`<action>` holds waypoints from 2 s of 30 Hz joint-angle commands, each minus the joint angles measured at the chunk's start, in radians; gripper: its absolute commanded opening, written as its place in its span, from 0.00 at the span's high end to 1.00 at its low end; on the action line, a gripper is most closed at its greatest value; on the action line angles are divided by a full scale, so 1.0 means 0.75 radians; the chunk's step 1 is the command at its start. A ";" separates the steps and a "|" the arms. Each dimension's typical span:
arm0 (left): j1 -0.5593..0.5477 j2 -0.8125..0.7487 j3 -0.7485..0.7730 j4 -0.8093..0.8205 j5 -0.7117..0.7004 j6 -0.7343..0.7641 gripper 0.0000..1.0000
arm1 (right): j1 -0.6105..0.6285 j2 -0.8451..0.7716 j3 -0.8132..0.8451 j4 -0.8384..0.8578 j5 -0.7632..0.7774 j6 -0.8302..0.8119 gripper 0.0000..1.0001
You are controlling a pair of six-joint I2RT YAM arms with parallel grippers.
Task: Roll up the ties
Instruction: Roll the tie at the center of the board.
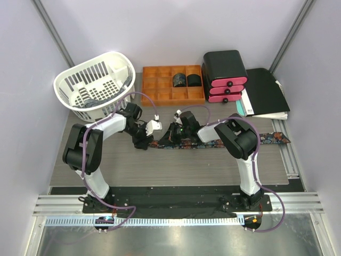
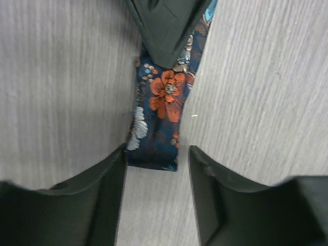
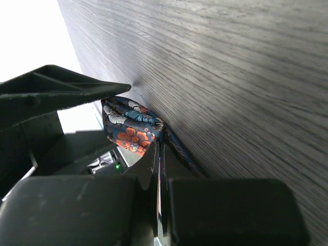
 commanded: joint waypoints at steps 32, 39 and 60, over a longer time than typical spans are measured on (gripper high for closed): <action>-0.275 0.165 0.162 -0.032 -0.181 -0.167 0.72 | -0.002 -0.065 -0.033 0.084 -0.073 0.078 0.92; -0.279 0.192 0.119 -0.020 -0.216 -0.185 0.72 | -0.043 -0.147 -0.025 -0.026 -0.132 0.051 0.85; -0.293 0.210 0.129 -0.024 -0.235 -0.175 0.66 | -0.031 -0.102 -0.029 0.057 -0.110 0.063 0.61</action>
